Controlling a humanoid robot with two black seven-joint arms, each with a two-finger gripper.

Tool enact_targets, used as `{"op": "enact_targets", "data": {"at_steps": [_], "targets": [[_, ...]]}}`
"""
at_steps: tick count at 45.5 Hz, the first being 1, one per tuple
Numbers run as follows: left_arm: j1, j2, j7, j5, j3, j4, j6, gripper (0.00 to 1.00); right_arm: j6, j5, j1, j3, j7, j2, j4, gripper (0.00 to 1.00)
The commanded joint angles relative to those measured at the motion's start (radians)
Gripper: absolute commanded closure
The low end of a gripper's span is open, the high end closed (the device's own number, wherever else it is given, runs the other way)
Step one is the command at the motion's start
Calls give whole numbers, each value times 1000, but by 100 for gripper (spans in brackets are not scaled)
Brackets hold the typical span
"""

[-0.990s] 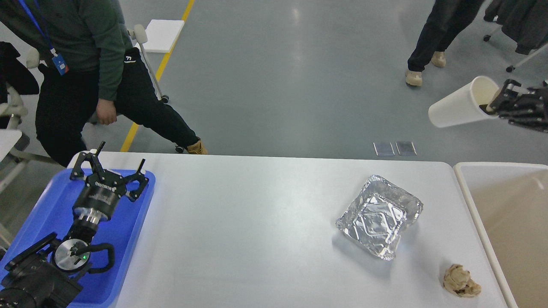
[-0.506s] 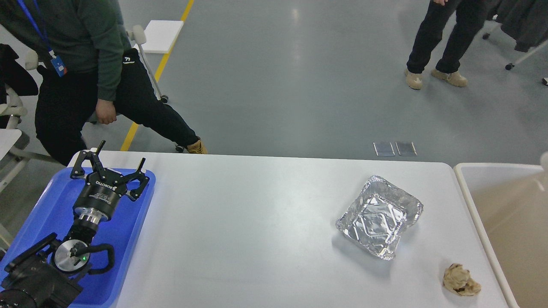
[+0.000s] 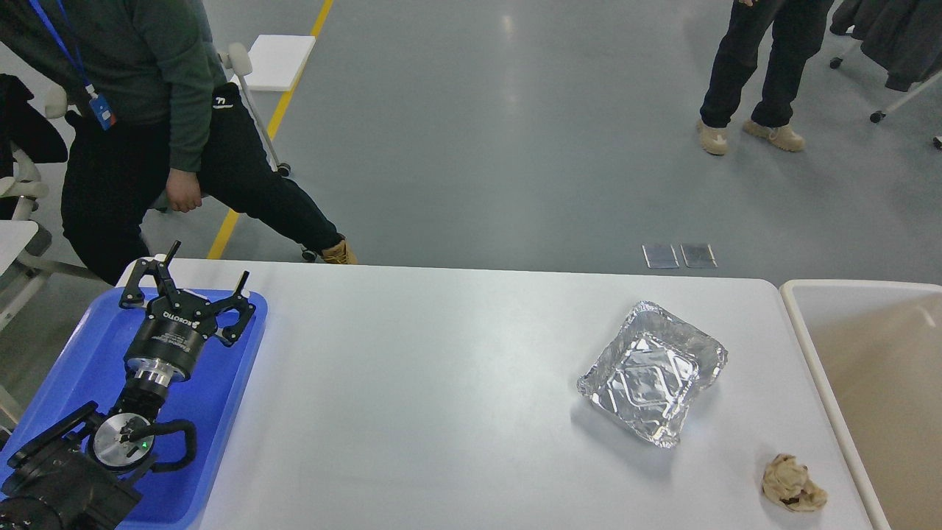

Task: Tidy desktop
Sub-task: 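Release the white paper cup into the beige bin with the right gripper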

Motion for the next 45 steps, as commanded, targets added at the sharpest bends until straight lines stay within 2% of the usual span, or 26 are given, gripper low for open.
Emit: {"op": "enact_targets", "data": {"at_steps": [1,13,27,31,35,37,45], "targets": [[0,1,0,0,0,0,0,1,-79,7,-136,89,-76,91,-18,100],[0,0,0,0,0,0,0,1,-152,5,-214,143,-89,203,-18,100],[0,0,0,0,0,0,0,1,-177,-4,-216,164,-89,214,-20,100],[0,1,0,0,0,0,0,1,-195,-9,-216,164,-88,211,-18,66],[0,1,0,0,0,0,0,1,-207,-9,-208,166,-86,209,-18,18],[0,1,0,0,0,0,0,1,-220,-9,-200,172,-86,209,-17,3],[0,0,0,0,0,0,0,1,-215,-10,-167,232,-86,180,3,1]]}}
